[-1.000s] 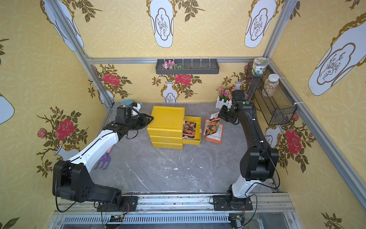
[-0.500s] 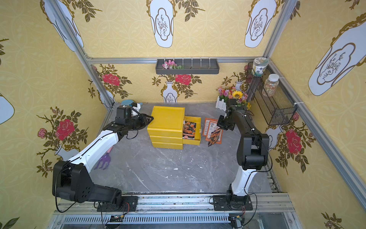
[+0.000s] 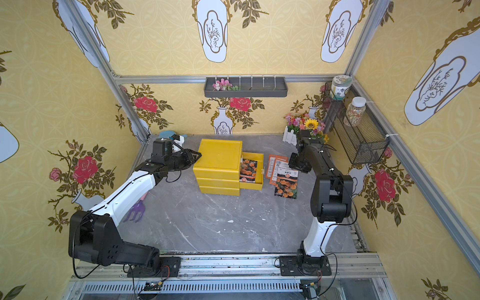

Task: Take the seed bags out of the drawer
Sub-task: Place the seed packet at the center of the board, then pick up the seed packet from the drawer.

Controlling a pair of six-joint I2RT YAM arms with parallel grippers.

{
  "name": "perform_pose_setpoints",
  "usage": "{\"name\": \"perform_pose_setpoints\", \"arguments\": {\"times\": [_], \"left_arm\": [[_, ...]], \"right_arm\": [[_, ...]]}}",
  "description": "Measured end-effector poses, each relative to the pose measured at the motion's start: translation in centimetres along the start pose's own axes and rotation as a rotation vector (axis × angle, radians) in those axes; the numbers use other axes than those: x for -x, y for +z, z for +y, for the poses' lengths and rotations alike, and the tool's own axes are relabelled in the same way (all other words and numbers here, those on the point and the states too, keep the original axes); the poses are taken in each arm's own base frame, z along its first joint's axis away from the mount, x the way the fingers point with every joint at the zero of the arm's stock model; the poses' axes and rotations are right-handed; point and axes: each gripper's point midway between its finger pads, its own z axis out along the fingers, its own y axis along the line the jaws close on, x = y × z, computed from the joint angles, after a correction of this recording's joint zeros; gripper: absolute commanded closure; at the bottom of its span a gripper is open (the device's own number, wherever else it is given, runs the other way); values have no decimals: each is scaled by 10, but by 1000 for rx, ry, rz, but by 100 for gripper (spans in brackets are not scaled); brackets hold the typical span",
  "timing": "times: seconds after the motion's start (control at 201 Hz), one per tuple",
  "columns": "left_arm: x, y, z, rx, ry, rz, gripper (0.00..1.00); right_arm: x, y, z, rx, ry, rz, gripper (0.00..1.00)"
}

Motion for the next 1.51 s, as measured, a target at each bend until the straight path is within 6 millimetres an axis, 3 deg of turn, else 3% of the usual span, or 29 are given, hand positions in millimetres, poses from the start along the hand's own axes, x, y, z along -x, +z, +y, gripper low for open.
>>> {"name": "perform_pose_setpoints", "arguments": {"times": [0.144,0.254,0.379,0.553,0.628,0.902,1.265,1.509], "left_arm": [[0,-1,0,2,0,-2,68],[0,0,0,4,-3,3,68],[1,1,0,5,-5,5,68],[0,1,1,5,-5,6,68],[0,0,0,2,-5,0,68],[-1,-1,1,-10,-14,-19,68],[-1,-1,1,-13,-15,-25,68],[-1,-3,1,-10,-16,-25,68]], "right_arm": [[1,-29,43,84,-56,-56,52],[-8,-51,89,173,-116,-72,53],[-23,-68,132,254,-170,-74,61],[-48,-65,173,302,-207,-30,84],[-62,-55,185,320,-210,22,86],[-86,-25,219,342,-217,103,86],[-95,19,221,300,-178,164,85],[-96,30,232,352,-150,180,88]]}}
